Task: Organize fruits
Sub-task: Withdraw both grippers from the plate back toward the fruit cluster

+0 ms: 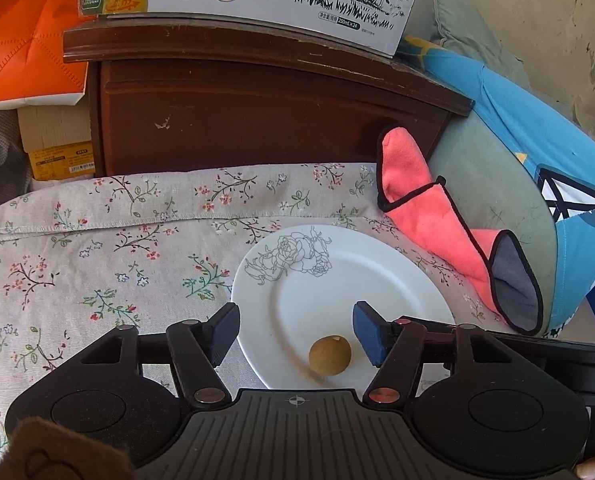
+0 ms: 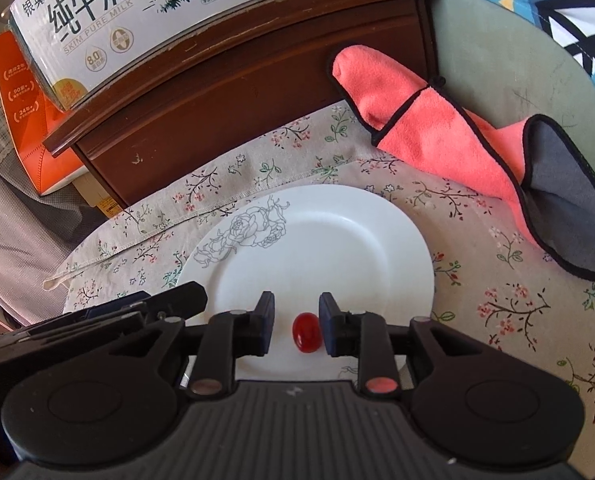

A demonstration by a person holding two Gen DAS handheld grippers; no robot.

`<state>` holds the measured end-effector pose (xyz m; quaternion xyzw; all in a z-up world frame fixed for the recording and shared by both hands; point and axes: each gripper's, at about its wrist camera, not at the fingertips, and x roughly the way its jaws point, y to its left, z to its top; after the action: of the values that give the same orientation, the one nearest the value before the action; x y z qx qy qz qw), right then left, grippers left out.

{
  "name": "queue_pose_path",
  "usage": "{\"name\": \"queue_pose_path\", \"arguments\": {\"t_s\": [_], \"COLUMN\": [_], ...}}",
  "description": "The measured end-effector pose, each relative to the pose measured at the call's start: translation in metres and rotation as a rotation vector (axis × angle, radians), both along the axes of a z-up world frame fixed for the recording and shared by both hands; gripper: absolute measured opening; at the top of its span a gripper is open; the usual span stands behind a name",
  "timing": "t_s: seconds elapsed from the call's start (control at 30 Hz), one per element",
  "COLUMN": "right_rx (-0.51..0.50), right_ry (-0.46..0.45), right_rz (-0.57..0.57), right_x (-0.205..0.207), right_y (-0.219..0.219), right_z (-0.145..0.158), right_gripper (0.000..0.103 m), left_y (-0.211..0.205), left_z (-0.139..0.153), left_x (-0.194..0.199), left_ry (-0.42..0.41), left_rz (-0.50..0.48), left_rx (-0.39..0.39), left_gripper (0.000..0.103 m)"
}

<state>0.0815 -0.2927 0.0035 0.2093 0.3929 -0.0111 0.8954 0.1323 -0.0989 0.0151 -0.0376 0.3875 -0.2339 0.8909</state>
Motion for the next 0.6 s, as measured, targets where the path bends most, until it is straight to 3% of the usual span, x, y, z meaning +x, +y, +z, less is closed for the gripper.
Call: {"name": "queue_pose_path", "arguments": {"t_s": [0.3,0.6], "right_rx": [-0.009,0.006], "right_ry": [-0.011,-0.014], "right_rz": [0.021,0.013], "right_x": [-0.006,-0.025], "right_y": [0.003,0.006], "right_z": [0.008,0.016], "right_gripper": [0.032,0.033], "left_y": [0.016,0.048], "left_z": [0.019,0.02], "left_x": [-0.014,-0.04], "left_ry": [-0.003,0.019], "left_rz": [0.033,0.086], "left_rx": [0.082,0.08], "left_gripper": [0.07,0.071]}}
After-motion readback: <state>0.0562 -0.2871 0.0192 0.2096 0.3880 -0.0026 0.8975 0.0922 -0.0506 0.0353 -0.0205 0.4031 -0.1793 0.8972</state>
